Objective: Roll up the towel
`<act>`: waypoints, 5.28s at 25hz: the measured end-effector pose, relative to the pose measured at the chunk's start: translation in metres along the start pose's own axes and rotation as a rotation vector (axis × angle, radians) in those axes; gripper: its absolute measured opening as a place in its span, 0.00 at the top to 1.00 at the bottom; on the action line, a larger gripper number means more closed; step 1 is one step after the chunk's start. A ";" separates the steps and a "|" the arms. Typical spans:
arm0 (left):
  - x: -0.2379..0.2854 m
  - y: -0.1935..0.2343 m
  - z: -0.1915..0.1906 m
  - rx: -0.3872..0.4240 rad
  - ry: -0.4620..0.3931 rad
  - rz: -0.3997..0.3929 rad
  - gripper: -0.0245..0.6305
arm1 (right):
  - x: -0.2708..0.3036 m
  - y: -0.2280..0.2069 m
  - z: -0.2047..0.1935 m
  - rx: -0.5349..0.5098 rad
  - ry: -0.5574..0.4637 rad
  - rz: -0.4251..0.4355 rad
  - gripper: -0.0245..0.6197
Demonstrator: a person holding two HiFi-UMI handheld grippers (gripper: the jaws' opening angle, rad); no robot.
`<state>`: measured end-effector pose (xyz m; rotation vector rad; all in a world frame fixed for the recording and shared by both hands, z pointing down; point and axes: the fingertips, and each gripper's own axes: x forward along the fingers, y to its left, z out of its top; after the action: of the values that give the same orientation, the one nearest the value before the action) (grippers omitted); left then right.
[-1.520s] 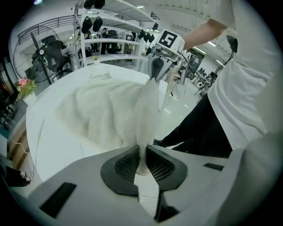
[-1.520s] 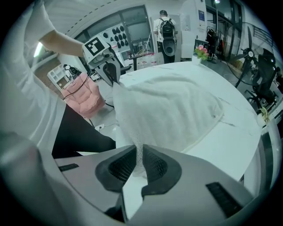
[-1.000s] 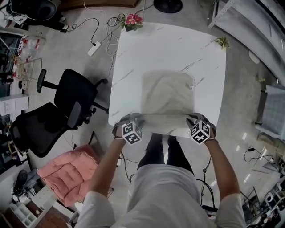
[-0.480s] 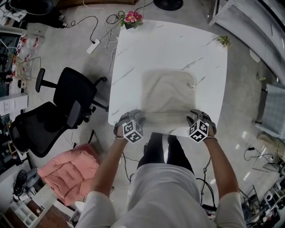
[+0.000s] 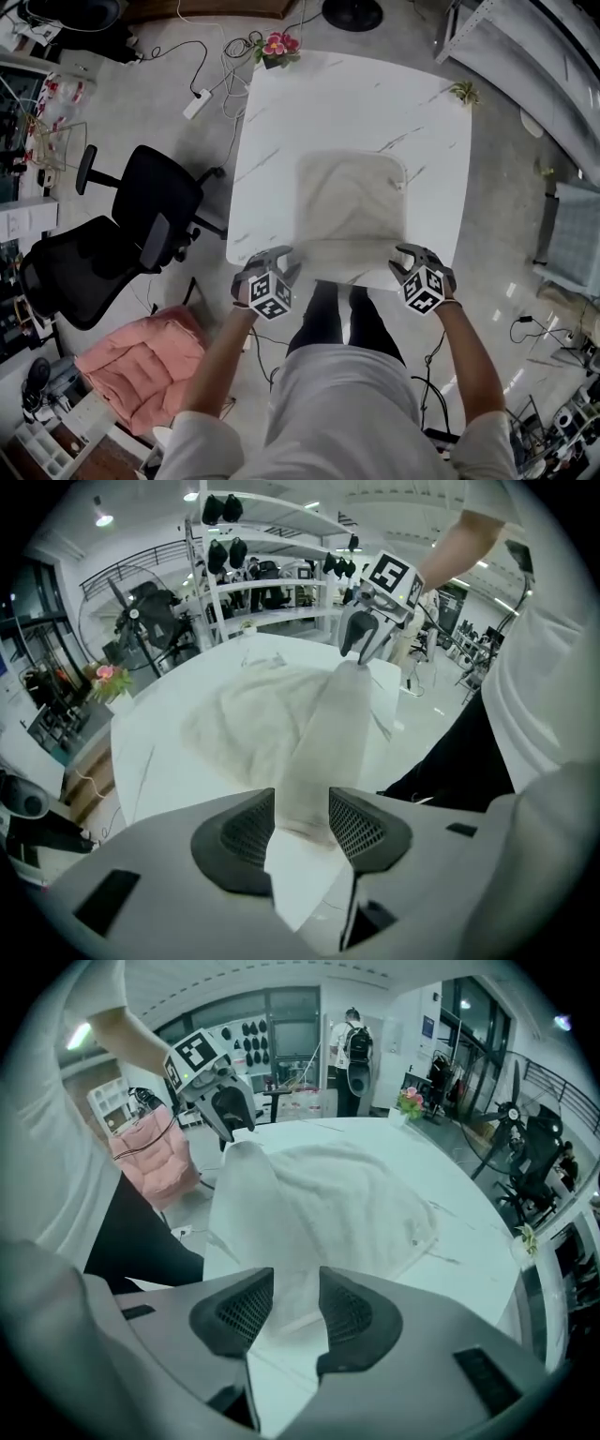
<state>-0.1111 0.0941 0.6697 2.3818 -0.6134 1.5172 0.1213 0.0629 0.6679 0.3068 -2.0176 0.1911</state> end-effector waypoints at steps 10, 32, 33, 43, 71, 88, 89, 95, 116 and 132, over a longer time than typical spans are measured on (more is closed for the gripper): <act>0.034 -0.039 -0.017 0.137 0.061 0.037 0.68 | 0.023 0.040 -0.027 -0.123 0.063 0.029 0.68; 0.027 -0.077 -0.038 0.083 0.076 0.021 0.84 | 0.021 0.072 -0.046 -0.134 0.074 -0.025 0.86; 0.025 -0.080 -0.039 0.081 0.077 0.016 0.84 | 0.019 0.076 -0.046 -0.125 0.072 -0.020 0.86; 0.013 -0.083 -0.034 0.082 0.103 -0.085 0.84 | 0.008 0.087 -0.046 -0.004 0.098 0.109 0.86; 0.044 0.027 0.001 0.061 0.165 -0.139 0.74 | 0.027 -0.036 -0.006 0.144 0.124 0.097 0.78; 0.033 0.045 0.005 0.030 0.088 0.035 0.65 | 0.025 -0.050 -0.005 0.199 0.044 -0.033 0.64; 0.029 0.045 0.006 0.026 0.080 0.045 0.66 | 0.020 -0.050 -0.001 0.198 0.014 -0.037 0.64; 0.008 0.020 0.012 0.010 -0.012 0.027 0.68 | -0.003 -0.021 0.019 0.171 -0.113 0.015 0.65; 0.051 -0.021 -0.017 0.047 0.037 0.134 0.79 | 0.040 0.022 -0.028 -0.116 0.012 -0.111 0.78; 0.023 -0.086 -0.035 -0.038 0.040 -0.049 0.85 | 0.012 0.083 -0.044 0.023 0.034 0.092 0.85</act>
<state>-0.0896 0.1800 0.7068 2.3156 -0.5659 1.5152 0.1291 0.1520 0.6981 0.2241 -1.9987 0.2759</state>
